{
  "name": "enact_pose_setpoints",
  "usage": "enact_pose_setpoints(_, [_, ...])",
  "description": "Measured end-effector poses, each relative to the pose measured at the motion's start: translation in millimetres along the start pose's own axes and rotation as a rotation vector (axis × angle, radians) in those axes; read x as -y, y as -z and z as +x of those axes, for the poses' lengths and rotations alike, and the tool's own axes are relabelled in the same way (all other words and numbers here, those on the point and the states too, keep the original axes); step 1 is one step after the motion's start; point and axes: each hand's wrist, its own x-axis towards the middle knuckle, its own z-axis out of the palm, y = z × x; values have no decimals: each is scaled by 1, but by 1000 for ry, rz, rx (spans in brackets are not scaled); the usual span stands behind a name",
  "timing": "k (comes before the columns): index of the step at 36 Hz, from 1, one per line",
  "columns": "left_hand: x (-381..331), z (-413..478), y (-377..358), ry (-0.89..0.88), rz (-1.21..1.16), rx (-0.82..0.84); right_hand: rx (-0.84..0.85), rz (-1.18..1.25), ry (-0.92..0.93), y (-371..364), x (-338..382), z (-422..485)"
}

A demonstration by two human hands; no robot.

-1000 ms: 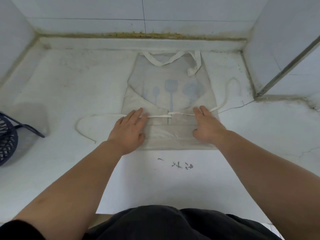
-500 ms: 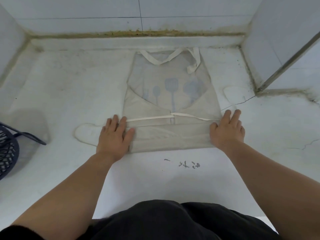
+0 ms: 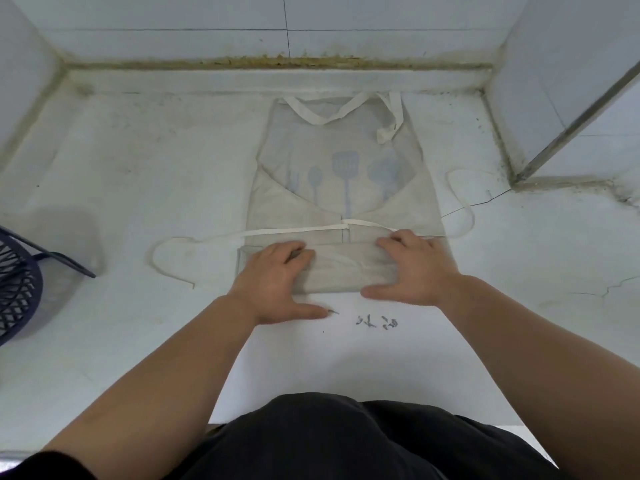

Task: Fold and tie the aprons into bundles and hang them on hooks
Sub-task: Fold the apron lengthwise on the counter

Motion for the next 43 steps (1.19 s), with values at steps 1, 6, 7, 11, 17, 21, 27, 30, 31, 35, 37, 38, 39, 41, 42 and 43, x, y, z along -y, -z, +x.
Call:
enact_pose_setpoints(1, [0,0,1,7,-2,10,35,-20,16,0,-1,0])
enact_pose_setpoints(6, [-6,7,17,12,36,29,17,-56,47,1,-6,0])
enact_pose_setpoints(7, [-6,10,21,3,56,37,-7,-59,59,2,-7,-1])
enact_pose_setpoints(11, [-9,18,42,56,53,85,-31,62,47,17,-7,-2])
enact_pose_setpoints(17, [-8,43,74,195,-274,216,206,33,23,53,-5,16])
enact_pose_setpoints(21, [0,54,81,227,-234,154,187,11,-18,70,-9,32])
enact_pose_setpoints(27, [8,66,73,76,399,-14,50,-309,-132,74,-18,53])
enact_pose_setpoints(30, [-4,69,52,-67,341,-24,-13,-441,-95,58,-12,61])
enact_pose_setpoints(31, [-10,69,42,-97,290,-22,-19,-413,-54,49,-6,60])
enact_pose_setpoints(35, [-15,67,3,-90,239,14,6,-106,-5,8,14,51])
enact_pose_setpoints(37, [-9,66,-4,-71,266,-17,31,-92,-24,1,9,49])
enact_pose_setpoints(38, [-3,65,-5,-51,265,-15,35,-99,-22,0,6,49])
enact_pose_setpoints(39, [0,66,-2,-35,260,-19,35,-103,-20,1,2,49])
enact_pose_setpoints(41, [9,66,1,-10,256,-1,50,-84,-7,2,-1,48])
enact_pose_setpoints(42, [12,66,3,-1,252,1,50,-70,-4,2,-3,48])
enact_pose_setpoints(43, [16,66,4,7,242,7,46,-54,1,2,-4,48])
